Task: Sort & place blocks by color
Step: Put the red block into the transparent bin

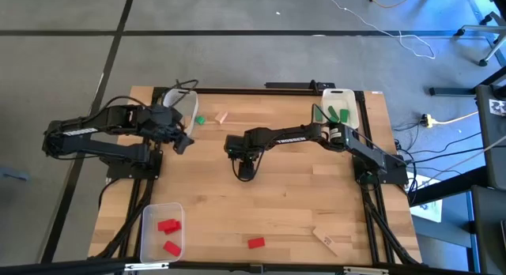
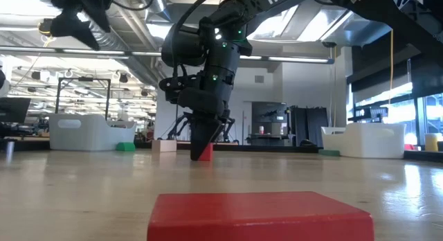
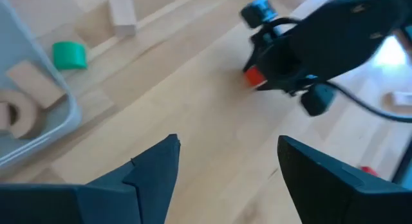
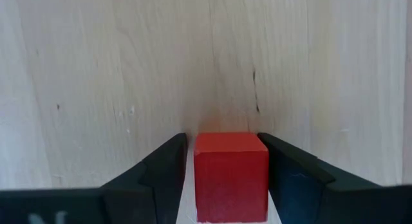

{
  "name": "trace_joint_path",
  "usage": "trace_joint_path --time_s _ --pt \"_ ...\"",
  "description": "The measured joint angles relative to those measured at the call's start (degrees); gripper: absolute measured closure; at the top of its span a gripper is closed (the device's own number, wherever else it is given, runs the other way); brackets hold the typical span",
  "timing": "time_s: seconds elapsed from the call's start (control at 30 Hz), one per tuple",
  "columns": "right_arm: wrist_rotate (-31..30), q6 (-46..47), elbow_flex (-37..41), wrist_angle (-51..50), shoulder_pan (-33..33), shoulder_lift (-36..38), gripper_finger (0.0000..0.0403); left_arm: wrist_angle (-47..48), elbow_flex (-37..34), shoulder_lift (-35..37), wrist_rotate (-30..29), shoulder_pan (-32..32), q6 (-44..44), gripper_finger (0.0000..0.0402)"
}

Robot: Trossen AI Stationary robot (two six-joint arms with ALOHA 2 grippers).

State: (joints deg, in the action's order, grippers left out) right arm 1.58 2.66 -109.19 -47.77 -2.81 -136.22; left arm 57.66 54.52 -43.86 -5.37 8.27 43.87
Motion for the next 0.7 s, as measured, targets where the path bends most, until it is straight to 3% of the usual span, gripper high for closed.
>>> trace_joint_path --time_s 0.17,0.4,0.7 --pt "0.01 0.01 0.0 0.0 -0.02 -0.01 0.0206 0.81 0.0 -0.54 -1.31 0.0 -2.48 0.0149" --pt "0.0 0.02 0.0 0.09 -0.01 -0.02 0.0206 0.62 0.0 -0.55 -1.61 0.0 2.39 0.0149" --pt "0.0 0.09 0.0 0.42 -0.02 -0.02 0.0206 0.7 0.0 -0.55 -1.62 0.0 2.06 0.0149"
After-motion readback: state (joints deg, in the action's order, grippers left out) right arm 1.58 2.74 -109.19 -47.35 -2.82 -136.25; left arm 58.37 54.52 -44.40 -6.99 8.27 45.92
